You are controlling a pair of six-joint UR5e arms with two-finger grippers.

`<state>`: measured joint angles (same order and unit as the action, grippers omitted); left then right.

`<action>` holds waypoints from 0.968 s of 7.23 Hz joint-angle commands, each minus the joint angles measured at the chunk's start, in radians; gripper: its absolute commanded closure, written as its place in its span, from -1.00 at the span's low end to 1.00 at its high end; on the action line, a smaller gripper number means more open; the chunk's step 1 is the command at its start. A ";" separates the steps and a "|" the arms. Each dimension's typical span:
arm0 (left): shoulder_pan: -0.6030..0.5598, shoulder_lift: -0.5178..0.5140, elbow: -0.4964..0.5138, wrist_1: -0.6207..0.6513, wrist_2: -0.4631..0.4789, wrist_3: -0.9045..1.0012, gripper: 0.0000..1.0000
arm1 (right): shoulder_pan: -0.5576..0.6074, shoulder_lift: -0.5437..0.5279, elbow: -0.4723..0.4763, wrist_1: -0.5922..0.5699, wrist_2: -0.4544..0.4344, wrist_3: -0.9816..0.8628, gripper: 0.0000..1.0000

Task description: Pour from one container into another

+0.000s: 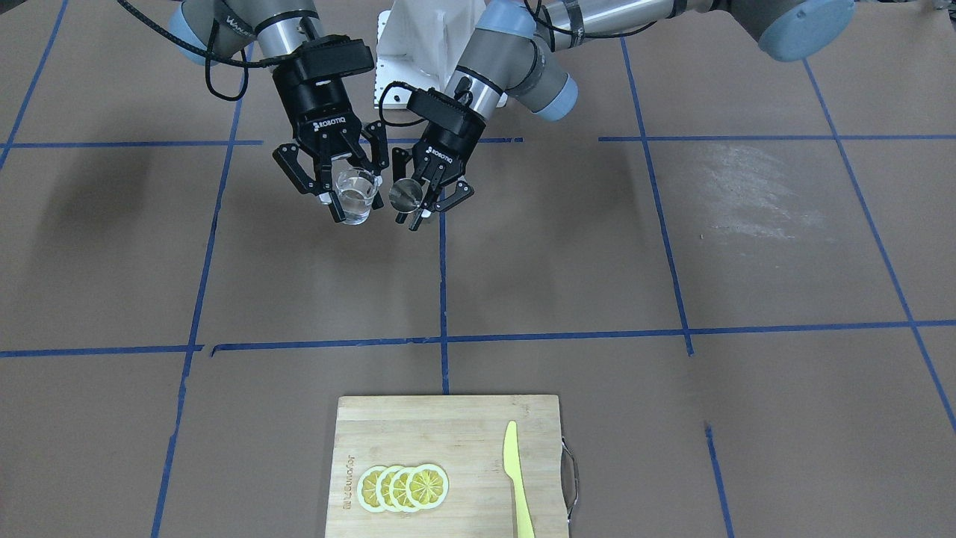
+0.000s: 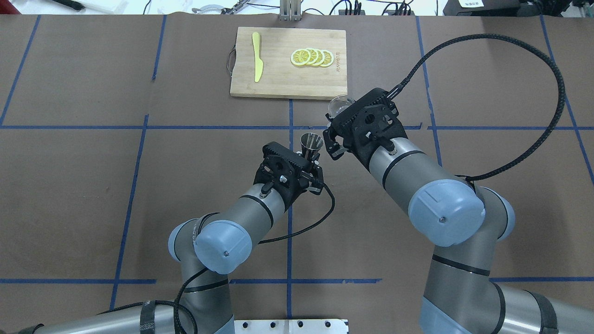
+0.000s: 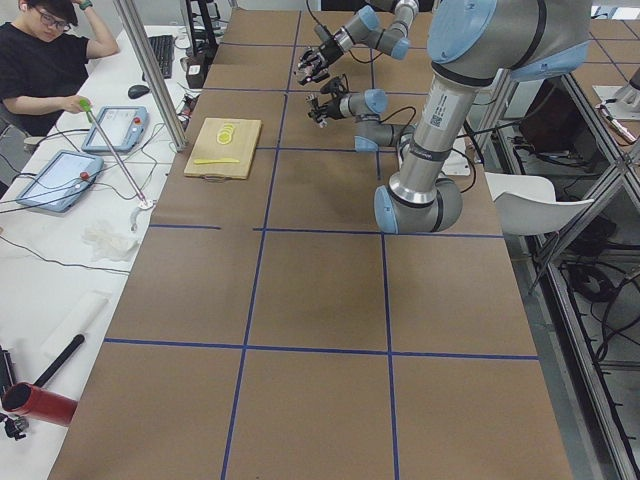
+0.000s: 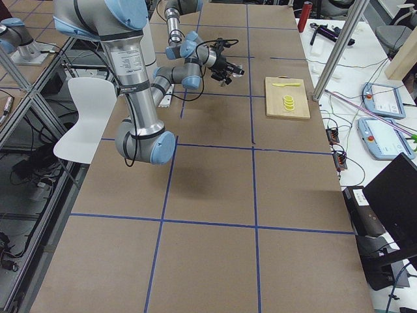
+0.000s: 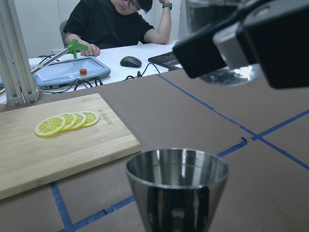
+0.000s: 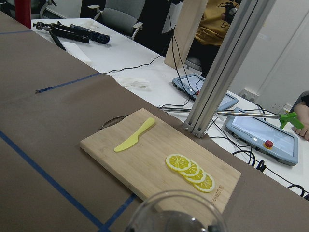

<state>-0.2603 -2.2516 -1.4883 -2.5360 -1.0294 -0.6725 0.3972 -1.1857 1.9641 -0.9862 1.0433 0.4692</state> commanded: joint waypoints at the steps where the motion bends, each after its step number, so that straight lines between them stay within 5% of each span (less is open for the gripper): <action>1: 0.001 0.000 0.002 0.000 0.000 0.005 1.00 | 0.000 -0.003 0.001 -0.002 0.000 -0.058 1.00; 7: 0.001 -0.014 0.003 -0.001 0.002 0.011 1.00 | -0.003 -0.003 0.007 -0.002 0.000 -0.184 1.00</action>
<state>-0.2593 -2.2626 -1.4858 -2.5372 -1.0280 -0.6612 0.3958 -1.1877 1.9698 -0.9879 1.0431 0.2914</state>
